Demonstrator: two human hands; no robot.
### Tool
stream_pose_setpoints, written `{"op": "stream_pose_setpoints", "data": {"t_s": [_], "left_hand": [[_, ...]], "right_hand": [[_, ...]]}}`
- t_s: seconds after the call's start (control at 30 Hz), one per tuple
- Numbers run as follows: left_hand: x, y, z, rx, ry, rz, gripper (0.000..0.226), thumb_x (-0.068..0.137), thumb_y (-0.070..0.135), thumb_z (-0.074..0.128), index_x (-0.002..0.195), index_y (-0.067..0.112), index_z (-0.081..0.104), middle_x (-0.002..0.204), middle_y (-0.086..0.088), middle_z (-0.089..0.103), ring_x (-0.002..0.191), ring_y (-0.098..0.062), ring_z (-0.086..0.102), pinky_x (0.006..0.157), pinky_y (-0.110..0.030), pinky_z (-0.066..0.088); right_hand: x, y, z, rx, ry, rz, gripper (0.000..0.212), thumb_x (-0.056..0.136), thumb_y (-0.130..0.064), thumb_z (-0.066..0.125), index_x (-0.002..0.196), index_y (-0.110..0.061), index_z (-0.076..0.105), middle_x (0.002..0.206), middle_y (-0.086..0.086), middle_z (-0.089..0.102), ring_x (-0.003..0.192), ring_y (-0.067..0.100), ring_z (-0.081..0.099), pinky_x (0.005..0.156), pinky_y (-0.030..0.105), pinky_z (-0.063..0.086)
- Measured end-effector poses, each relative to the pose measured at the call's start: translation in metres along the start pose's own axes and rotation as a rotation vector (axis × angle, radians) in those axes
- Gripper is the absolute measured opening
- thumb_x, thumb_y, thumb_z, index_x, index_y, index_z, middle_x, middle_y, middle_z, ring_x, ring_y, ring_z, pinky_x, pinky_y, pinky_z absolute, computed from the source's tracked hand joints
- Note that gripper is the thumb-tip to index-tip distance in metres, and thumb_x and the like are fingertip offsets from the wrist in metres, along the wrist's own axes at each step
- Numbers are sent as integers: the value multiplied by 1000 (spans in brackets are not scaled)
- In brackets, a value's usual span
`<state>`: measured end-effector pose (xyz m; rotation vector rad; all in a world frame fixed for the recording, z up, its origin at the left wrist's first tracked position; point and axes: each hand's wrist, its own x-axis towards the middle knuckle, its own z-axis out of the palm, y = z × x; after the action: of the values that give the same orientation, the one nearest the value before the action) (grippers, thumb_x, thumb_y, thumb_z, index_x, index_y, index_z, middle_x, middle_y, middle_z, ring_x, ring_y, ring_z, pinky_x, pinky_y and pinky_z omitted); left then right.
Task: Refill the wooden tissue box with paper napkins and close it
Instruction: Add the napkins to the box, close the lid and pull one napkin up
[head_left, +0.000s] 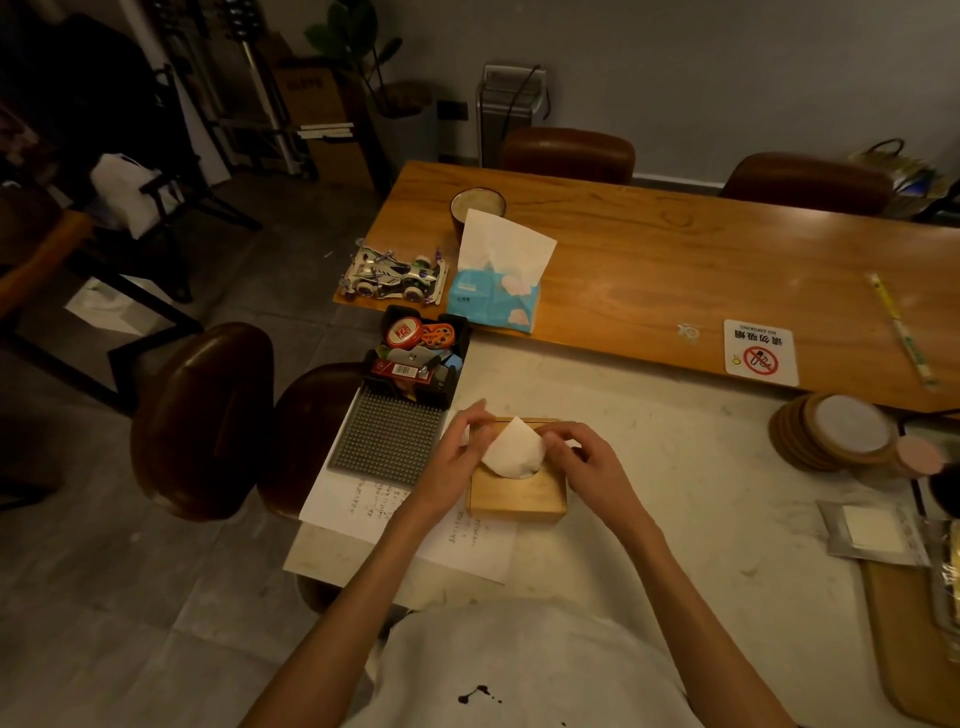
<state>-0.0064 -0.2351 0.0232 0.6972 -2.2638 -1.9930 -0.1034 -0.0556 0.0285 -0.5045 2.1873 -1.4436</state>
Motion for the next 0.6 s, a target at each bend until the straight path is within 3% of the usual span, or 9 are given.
{"op": "stream_pose_setpoints", "data": {"t_s": [0.07,0.13,0.23,0.37,0.5,0.6], "left_hand": [[-10,0,2,-169,93,-53,47,100,39,41,145,25,39,151,6,37,139,-11,36,112,-29,35],[-20,-11,8,-307,120,-142,66,93,55,40,153,29,26,157,5,32,142,-13,33,118,-40,30],[-28,-24,23,-395,80,-261,66,91,64,40,150,35,33,151,4,45,138,-15,43,118,-47,31],[-17,-5,29,-441,30,-244,54,94,57,33,141,33,46,138,7,58,126,-8,55,106,-30,43],[7,9,36,-429,-26,-238,79,85,69,37,152,29,30,152,5,43,138,-12,42,119,-41,28],[21,3,46,-434,-68,-271,98,71,84,48,152,32,30,156,7,38,143,-13,34,122,-45,21]], "right_hand": [[-9,0,3,153,81,114,41,98,-51,39,133,-36,53,128,-8,57,111,10,57,89,30,50],[-22,4,10,322,32,265,57,96,-64,25,146,-39,36,145,-7,47,127,14,50,106,37,42],[-39,0,20,550,-125,360,53,99,-59,16,129,-39,54,130,-8,64,119,8,60,102,31,44],[-33,-6,10,620,-70,345,53,100,-56,15,122,-39,60,125,-8,67,118,10,61,103,31,41],[-24,-3,-5,644,-4,319,50,100,-55,13,121,-42,57,124,-14,67,117,4,61,98,25,42],[-20,3,-10,667,39,323,53,100,-55,14,125,-37,57,128,-9,65,120,9,60,101,29,42]]}}
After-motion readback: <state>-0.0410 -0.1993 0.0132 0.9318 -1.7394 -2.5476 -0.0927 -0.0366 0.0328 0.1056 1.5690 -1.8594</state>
